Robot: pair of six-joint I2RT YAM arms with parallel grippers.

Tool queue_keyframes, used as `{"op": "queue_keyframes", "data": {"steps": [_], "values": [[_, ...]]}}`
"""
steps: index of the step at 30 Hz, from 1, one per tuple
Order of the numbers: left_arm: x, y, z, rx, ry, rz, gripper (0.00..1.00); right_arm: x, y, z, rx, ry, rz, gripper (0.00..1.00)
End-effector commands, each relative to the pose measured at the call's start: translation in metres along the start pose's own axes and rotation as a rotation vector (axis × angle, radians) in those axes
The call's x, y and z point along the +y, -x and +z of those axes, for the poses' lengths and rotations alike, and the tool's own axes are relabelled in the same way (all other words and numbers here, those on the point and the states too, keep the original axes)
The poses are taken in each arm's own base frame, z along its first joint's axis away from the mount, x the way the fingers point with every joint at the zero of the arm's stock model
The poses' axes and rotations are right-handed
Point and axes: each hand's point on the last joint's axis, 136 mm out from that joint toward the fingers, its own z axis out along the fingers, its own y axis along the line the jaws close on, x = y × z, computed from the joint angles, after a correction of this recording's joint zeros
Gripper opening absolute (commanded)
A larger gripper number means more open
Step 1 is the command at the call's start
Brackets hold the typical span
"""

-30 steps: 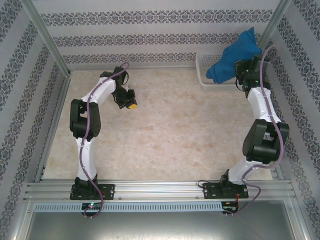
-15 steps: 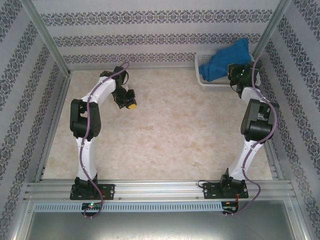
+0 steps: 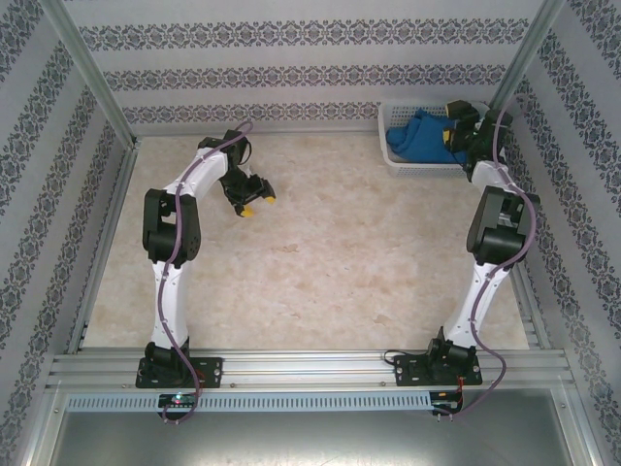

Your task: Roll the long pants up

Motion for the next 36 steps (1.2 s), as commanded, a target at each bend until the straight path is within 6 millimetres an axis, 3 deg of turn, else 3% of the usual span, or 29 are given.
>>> {"op": "queue_keyframes", "data": {"steps": [1, 5, 6, 9, 12, 13, 14, 17, 19, 20, 22, 26, 30, 36], "values": [[-0.010, 0.007, -0.013, -0.027, -0.045, 0.001, 0.75, 0.105, -0.021, -0.043, 0.035, 0.146, -0.164, 0.74], [-0.025, 0.013, -0.036, -0.085, -0.097, 0.025, 0.89, 0.133, -0.061, -0.089, 0.064, 0.046, -0.351, 0.74], [-0.031, 0.015, -0.047, -0.110, -0.120, 0.039, 0.98, 0.140, -0.073, -0.103, 0.061, 0.019, -0.434, 0.74], [-0.046, 0.021, -0.092, -0.227, -0.172, 0.108, 1.00, 0.139, -0.117, -0.135, 0.100, -0.087, -0.703, 0.74], [-0.049, 0.024, -0.152, -0.470, -0.109, 0.263, 1.00, 0.112, -0.143, -0.162, 0.097, -0.203, -0.890, 0.78], [-0.044, 0.022, -0.174, -0.570, -0.068, 0.323, 1.00, 0.096, -0.147, -0.170, 0.089, -0.238, -0.933, 0.97], [-0.040, 0.018, -0.192, -0.658, -0.033, 0.364, 1.00, 0.083, -0.150, -0.177, 0.084, -0.260, -0.973, 0.98], [-0.002, 0.008, -0.239, -0.953, 0.141, 0.400, 1.00, 0.034, -0.149, -0.201, 0.019, -0.357, -1.073, 0.98], [0.042, -0.005, -0.252, -1.111, 0.283, 0.339, 1.00, 0.004, -0.150, -0.217, -0.034, -0.390, -1.140, 0.98], [0.058, -0.011, -0.259, -1.178, 0.331, 0.297, 1.00, -0.002, -0.150, -0.223, -0.068, -0.389, -1.176, 0.98], [0.087, -0.030, -0.259, -1.268, 0.385, 0.270, 1.00, -0.028, -0.147, -0.235, -0.161, -0.420, -1.235, 0.98], [0.117, -0.054, -0.230, -1.388, 0.351, 0.306, 1.00, -0.056, -0.136, -0.244, -0.289, -0.445, -1.289, 0.98], [0.147, -0.061, -0.207, -1.457, 0.379, 0.264, 1.00, -0.085, -0.136, -0.224, -0.261, -0.471, -1.305, 0.98], [0.160, -0.064, -0.168, -1.404, 0.383, 0.358, 1.00, -0.104, -0.141, -0.198, -0.217, -0.452, -1.310, 0.98]]}}
